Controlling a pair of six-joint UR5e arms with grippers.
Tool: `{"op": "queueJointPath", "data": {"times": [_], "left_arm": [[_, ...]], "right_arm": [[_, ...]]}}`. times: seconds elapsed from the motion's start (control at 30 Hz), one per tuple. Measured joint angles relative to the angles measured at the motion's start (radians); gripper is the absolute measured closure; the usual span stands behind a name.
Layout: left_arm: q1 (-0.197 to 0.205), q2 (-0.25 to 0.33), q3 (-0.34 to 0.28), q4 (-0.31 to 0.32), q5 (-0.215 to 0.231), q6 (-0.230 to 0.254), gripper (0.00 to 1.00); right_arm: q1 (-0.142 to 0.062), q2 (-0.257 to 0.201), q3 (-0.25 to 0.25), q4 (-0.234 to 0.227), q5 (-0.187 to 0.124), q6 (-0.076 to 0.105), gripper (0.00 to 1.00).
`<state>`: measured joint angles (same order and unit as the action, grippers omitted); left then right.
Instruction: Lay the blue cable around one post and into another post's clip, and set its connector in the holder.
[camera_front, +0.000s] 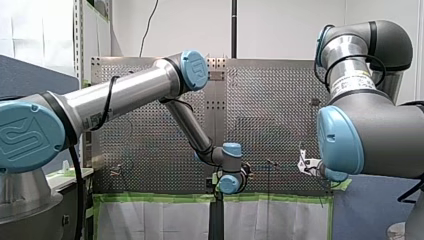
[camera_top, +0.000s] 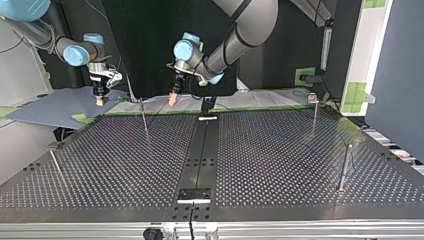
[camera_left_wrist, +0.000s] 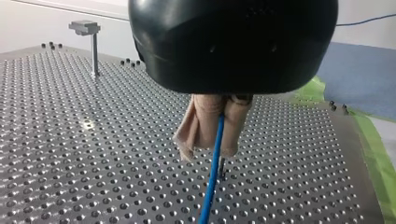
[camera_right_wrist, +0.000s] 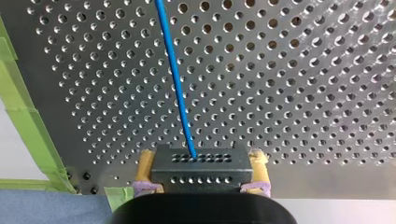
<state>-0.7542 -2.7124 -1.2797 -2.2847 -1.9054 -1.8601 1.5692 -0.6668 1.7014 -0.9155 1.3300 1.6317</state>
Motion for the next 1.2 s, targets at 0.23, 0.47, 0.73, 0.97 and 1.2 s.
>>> {"op": "queueJointPath", "data": {"times": [0.23, 0.47, 0.73, 0.97, 1.2], "left_arm": [[0.009, 0.0, 0.005, 0.0, 0.016, -0.011, 1.0], [0.012, -0.028, 0.048, -0.028, 0.03, -0.035, 1.0], [0.015, -0.054, 0.079, -0.049, 0.034, -0.047, 1.0], [0.019, -0.055, 0.087, -0.053, 0.039, -0.051, 1.0], [0.022, -0.06, 0.087, -0.05, 0.043, -0.051, 1.0]], "right_arm": [[-0.001, 0.001, -0.001, -0.009, -0.002, 0.005, 0.99], [0.001, 0.002, -0.005, -0.007, -0.004, 0.005, 0.99], [0.0, 0.002, -0.007, -0.006, -0.004, 0.006, 0.99], [-0.003, 0.003, -0.008, -0.012, -0.002, 0.007, 0.99], [-0.004, 0.004, -0.014, -0.024, 0.001, 0.017, 0.99]]}}
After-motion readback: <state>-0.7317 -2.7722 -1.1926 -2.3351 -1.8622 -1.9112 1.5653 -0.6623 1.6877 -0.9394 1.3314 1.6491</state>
